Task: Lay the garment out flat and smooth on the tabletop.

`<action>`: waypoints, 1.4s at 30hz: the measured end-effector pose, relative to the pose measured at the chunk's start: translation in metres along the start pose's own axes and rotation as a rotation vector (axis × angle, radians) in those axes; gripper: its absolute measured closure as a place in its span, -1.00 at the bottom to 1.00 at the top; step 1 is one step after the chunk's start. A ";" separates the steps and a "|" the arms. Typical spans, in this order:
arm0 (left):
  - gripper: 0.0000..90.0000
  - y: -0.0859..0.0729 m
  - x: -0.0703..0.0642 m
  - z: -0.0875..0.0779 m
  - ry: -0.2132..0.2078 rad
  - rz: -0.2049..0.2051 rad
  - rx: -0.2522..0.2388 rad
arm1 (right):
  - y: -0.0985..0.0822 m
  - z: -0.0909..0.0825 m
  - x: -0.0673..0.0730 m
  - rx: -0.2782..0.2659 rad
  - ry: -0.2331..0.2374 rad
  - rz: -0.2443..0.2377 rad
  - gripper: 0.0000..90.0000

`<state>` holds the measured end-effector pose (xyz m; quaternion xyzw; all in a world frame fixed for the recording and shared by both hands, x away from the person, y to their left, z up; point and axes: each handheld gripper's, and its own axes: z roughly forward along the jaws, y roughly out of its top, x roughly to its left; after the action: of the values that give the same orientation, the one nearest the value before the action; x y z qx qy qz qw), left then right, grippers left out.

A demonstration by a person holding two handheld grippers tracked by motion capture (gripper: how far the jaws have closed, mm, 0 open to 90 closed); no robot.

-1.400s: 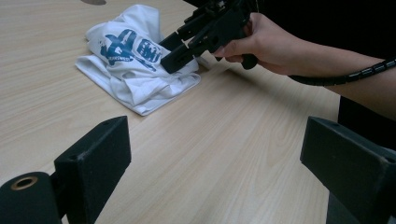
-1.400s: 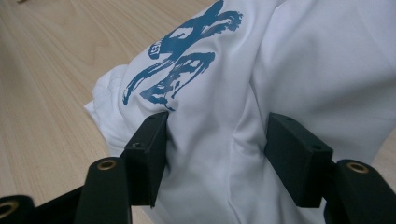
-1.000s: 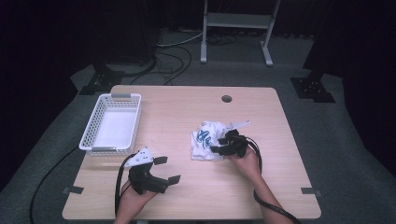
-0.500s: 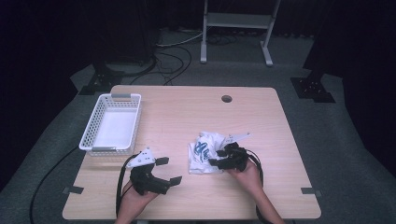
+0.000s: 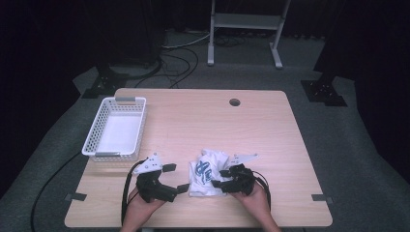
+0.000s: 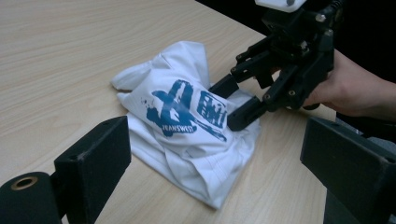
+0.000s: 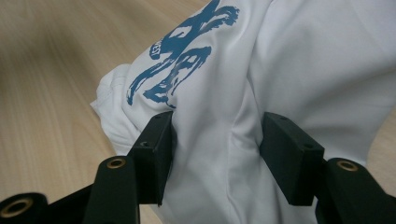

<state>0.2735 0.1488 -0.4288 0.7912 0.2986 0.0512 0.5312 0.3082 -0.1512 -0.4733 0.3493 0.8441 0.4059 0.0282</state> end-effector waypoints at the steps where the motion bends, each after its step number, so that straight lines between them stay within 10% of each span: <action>1: -0.83 0.000 0.000 0.000 0.000 0.001 0.000 | -0.001 0.000 0.003 0.000 0.001 0.000 -0.02; 21: -0.83 0.000 0.000 -0.001 -0.002 -0.002 -0.001 | -0.015 0.011 0.058 -0.021 0.064 -0.034 -0.05; 31: -0.83 0.000 0.002 -0.002 0.004 -0.003 -0.003 | -0.006 0.005 0.067 0.053 0.135 -0.066 -0.25; 42: -0.83 -0.001 0.004 -0.004 0.011 -0.007 -0.004 | 0.027 -0.036 0.058 -0.057 0.075 -0.113 -0.25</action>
<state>0.2745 0.1541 -0.4285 0.7888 0.3042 0.0541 0.5313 0.2675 -0.1277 -0.4166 0.2848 0.8509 0.4404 0.0296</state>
